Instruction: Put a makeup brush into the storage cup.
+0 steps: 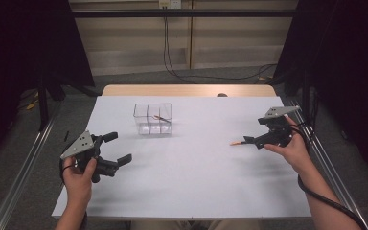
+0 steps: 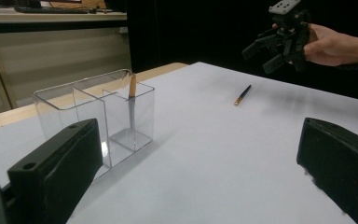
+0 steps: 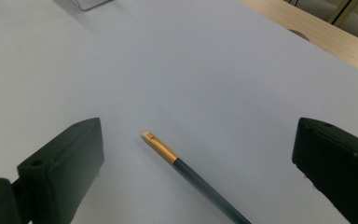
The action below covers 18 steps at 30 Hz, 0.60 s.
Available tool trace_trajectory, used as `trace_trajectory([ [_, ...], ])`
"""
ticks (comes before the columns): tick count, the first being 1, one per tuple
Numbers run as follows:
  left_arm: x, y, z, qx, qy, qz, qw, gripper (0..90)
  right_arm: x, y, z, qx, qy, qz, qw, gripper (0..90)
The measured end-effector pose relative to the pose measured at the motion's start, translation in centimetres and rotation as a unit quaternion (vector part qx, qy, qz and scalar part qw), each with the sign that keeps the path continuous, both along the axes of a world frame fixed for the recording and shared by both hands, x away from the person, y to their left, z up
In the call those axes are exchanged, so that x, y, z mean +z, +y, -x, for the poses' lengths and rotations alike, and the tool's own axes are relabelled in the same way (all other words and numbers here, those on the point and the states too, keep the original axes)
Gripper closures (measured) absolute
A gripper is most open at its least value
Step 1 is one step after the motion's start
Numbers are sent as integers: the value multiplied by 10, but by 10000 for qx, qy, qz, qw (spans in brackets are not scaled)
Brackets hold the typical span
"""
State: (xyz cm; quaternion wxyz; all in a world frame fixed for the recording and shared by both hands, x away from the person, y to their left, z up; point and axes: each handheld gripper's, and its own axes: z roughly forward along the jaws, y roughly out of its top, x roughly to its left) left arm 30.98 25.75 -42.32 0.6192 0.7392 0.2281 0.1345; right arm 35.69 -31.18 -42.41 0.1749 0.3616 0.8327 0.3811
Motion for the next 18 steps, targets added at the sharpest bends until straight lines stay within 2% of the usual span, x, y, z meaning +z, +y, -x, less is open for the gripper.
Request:
trace_trajectory([
  [12,-1,0,-1,-18,1,-43,10000,0,-5,4,-11,116,295,486,9983,23],
  [18,-1,-1,-1,-8,17,-34,10000,0,-8,2,-20,146,556,768,9954,27],
])
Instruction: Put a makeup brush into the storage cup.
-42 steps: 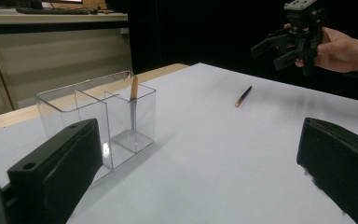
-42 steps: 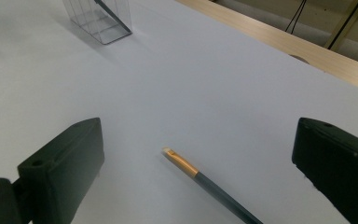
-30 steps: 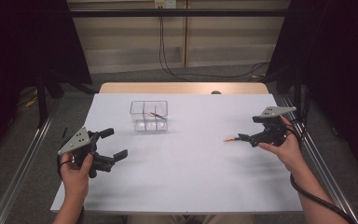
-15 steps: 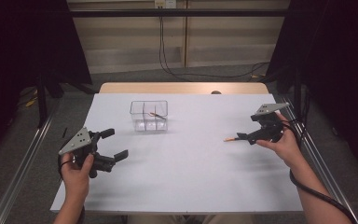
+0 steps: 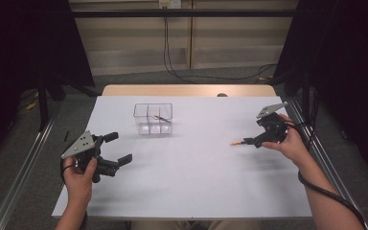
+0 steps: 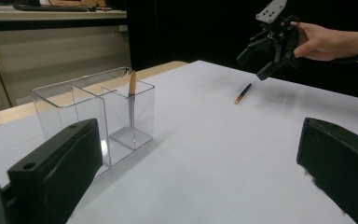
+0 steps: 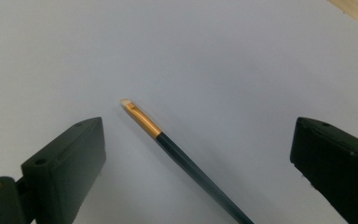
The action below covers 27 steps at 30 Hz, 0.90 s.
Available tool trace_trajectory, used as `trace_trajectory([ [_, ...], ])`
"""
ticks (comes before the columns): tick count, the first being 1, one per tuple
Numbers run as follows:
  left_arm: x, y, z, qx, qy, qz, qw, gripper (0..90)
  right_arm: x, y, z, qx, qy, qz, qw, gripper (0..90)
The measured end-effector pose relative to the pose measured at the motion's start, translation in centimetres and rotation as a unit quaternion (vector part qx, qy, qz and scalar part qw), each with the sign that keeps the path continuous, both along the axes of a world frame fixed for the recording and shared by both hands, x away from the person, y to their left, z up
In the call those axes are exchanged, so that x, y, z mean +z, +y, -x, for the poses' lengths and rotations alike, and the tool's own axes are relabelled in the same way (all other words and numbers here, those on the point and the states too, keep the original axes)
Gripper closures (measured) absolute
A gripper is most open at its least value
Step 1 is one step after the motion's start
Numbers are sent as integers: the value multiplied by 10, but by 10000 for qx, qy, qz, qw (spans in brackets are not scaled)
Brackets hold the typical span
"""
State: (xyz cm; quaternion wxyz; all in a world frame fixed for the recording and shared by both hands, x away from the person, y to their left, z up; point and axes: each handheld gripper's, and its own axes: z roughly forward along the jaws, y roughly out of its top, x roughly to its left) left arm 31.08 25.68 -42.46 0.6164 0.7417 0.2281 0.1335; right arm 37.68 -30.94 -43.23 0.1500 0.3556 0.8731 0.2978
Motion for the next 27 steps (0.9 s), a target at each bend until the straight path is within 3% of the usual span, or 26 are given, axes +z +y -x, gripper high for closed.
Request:
trace_trajectory([
  [12,-1,-1,-1,-17,12,-19,10000,0,-3,-9,-7,-93,233,314,9992,24],
  [18,-1,-2,-1,-25,12,-37,10000,0,-5,-13,-10,-79,366,637,9973,22],
  [27,-1,-3,-2,-37,34,-34,10000,0,-12,-21,-10,-169,654,817,9944,35],
])
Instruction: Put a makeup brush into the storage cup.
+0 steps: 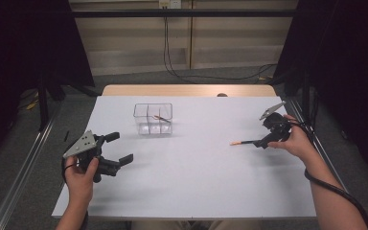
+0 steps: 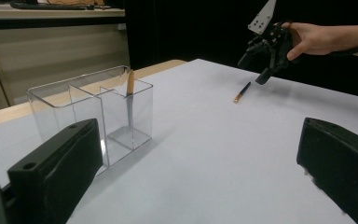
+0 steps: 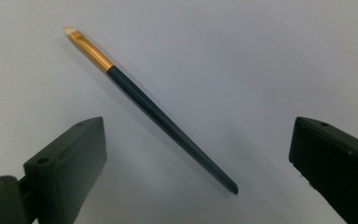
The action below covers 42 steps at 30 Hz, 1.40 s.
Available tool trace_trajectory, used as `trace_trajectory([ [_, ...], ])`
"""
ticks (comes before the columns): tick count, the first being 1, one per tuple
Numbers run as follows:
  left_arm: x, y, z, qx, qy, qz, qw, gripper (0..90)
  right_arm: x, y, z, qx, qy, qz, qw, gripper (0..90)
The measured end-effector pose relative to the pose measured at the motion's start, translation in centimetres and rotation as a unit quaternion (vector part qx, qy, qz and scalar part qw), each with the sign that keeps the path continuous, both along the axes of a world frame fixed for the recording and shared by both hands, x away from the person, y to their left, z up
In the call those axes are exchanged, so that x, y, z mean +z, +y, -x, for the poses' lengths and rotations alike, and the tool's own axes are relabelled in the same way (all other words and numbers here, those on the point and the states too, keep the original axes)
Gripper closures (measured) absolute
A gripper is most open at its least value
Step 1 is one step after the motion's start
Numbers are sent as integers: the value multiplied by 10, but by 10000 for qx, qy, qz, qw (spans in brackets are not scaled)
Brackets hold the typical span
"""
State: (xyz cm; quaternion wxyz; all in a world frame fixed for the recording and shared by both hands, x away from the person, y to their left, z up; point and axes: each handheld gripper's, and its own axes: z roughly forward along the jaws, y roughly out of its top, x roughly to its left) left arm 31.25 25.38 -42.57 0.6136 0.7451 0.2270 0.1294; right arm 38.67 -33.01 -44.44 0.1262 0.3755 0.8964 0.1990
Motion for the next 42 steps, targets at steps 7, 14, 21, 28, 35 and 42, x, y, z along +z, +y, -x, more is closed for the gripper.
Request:
trace_trajectory([
  [7,0,0,0,10,-21,-1,10000,0,-2,-1,-1,16,129,74,9999,58],
  [14,0,0,-1,-2,-16,5,10000,0,-3,0,-3,141,291,300,9990,107],
  [21,0,0,-1,4,-8,-14,10000,0,-5,0,-7,202,450,405,9980,160],
  [28,0,0,-1,10,-17,-1,10000,0,-4,4,-12,323,580,521,9964,227],
  [35,0,1,-2,16,-4,30,10000,0,-5,7,-15,495,657,588,9949,274],
  [42,0,1,-2,16,-10,13,10000,0,-4,11,-18,597,661,627,9940,321],
])
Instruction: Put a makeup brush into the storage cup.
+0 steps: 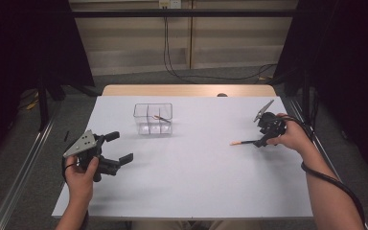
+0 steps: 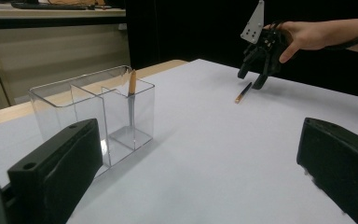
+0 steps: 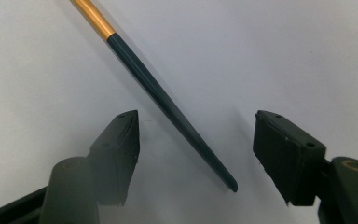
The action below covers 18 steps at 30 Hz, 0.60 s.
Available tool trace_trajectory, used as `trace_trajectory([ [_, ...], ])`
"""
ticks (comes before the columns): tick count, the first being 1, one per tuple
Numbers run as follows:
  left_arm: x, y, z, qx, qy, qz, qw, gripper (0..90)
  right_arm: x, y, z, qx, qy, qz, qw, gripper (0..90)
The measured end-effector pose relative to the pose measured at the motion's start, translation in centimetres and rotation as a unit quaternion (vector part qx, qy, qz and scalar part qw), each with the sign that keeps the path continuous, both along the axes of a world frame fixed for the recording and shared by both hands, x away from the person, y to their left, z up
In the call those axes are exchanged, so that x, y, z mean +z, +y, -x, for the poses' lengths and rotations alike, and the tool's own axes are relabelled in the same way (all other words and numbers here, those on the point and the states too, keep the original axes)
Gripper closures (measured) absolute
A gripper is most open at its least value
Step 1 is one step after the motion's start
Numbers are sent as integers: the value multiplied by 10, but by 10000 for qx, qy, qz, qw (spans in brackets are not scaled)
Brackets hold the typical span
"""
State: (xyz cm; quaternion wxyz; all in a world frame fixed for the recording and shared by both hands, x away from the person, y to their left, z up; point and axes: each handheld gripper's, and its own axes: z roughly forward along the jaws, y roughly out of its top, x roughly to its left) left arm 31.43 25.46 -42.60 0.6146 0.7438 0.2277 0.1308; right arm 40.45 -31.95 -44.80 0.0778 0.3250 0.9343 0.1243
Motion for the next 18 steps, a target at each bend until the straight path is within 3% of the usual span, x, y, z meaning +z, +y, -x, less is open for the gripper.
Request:
trace_trajectory([
  [4,0,0,0,-9,-3,-49,10000,0,1,2,-1,76,69,18,9999,406],
  [18,-1,-1,0,-19,-5,-63,10000,0,-2,-2,-2,13,248,48,9997,508],
])
